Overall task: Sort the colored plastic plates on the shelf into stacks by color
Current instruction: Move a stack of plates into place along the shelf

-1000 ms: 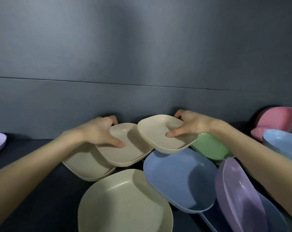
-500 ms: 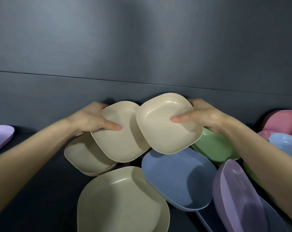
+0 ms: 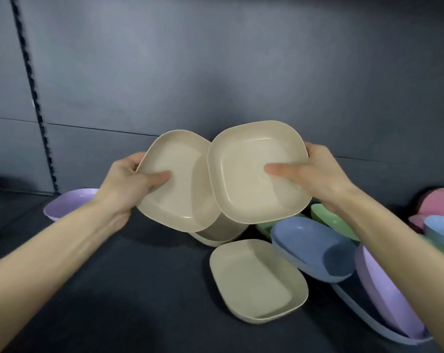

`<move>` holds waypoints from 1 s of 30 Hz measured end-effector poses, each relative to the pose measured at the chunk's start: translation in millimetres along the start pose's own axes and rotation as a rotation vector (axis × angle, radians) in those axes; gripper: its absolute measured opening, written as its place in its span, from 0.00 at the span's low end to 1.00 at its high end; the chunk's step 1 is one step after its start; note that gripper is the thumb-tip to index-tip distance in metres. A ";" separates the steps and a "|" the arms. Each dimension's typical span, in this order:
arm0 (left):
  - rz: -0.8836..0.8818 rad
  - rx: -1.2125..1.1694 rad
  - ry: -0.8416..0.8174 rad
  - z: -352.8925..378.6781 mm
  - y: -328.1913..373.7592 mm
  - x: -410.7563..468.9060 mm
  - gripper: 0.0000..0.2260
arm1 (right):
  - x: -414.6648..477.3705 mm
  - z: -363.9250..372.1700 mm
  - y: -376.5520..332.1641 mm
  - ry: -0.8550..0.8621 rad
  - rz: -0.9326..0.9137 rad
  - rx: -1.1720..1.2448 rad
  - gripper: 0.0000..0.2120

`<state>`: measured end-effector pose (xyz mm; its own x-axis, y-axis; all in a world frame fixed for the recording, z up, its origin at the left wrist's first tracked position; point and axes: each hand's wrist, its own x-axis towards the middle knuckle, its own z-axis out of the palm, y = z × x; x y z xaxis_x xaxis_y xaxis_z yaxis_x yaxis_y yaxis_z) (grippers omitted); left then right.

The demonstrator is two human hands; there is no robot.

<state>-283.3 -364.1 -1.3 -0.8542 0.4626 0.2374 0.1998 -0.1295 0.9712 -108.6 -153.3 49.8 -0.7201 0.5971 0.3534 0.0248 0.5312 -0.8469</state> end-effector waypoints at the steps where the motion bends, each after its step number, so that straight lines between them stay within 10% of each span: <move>1: 0.011 0.014 0.004 -16.0 1.0 -7.8 0.12 | -9.0 12.5 -7.9 0.007 -0.011 0.004 0.16; 30: 0.034 0.622 0.151 -361.4 -28.8 -44.5 0.21 | -76.7 350.5 -103.9 -0.065 0.082 0.193 0.14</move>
<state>-424.5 -698.0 -46.5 -0.8916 0.3329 0.3070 0.4305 0.4126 0.8028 -298.9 -464.9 -28.6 -0.7644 0.5905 0.2588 -0.0429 0.3538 -0.9343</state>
